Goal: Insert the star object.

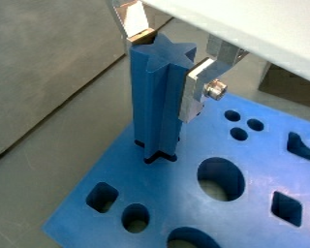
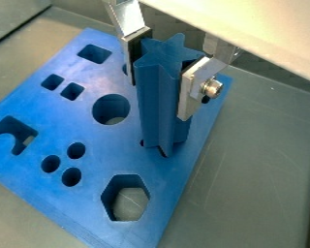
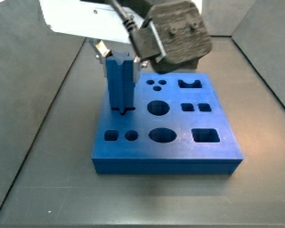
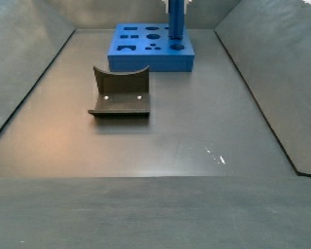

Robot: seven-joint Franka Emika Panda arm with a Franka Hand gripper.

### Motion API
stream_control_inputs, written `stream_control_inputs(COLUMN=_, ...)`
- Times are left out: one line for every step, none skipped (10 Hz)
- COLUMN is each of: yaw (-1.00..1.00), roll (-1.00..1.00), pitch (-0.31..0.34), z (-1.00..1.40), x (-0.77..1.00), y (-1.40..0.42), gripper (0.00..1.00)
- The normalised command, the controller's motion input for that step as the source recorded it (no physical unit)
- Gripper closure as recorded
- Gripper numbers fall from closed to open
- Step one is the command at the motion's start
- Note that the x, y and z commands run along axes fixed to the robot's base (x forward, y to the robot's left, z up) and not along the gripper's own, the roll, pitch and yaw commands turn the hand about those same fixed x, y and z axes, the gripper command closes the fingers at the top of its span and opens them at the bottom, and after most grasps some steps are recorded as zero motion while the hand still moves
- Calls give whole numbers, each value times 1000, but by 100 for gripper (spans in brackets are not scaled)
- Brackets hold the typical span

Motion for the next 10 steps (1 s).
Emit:
stream_control_inputs(yaw=-266, roll=-81, pitch=0, z=-200, x=57, y=0, gripper=100)
stream_control_inputs(yaw=-220, roll=-11, pitch=0, z=-280, x=226, y=-14, gripper=100)
stream_control_inputs(yaw=-189, roll=-9, pitch=0, z=-317, x=271, y=0, gripper=100)
stream_control_inputs(yaw=-171, roll=-71, pitch=0, z=-329, x=206, y=-20, gripper=100)
stream_control_inputs(yaw=-137, roll=-107, pitch=-6, z=-346, x=160, y=-9, gripper=100)
stream_control_inputs(yaw=-137, roll=-14, pitch=-89, z=-514, x=9, y=-26, gripper=100)
stream_control_inputs(yaw=-131, roll=50, pitch=-129, z=-571, x=0, y=-23, gripper=100)
stream_control_inputs(yaw=-69, roll=89, pitch=-134, z=-503, x=-69, y=0, gripper=100)
stream_control_inputs(yaw=-23, roll=131, pitch=-113, z=-340, x=-94, y=0, gripper=100)
stream_control_inputs(yaw=0, roll=99, pitch=-121, z=-397, x=-117, y=0, gripper=100)
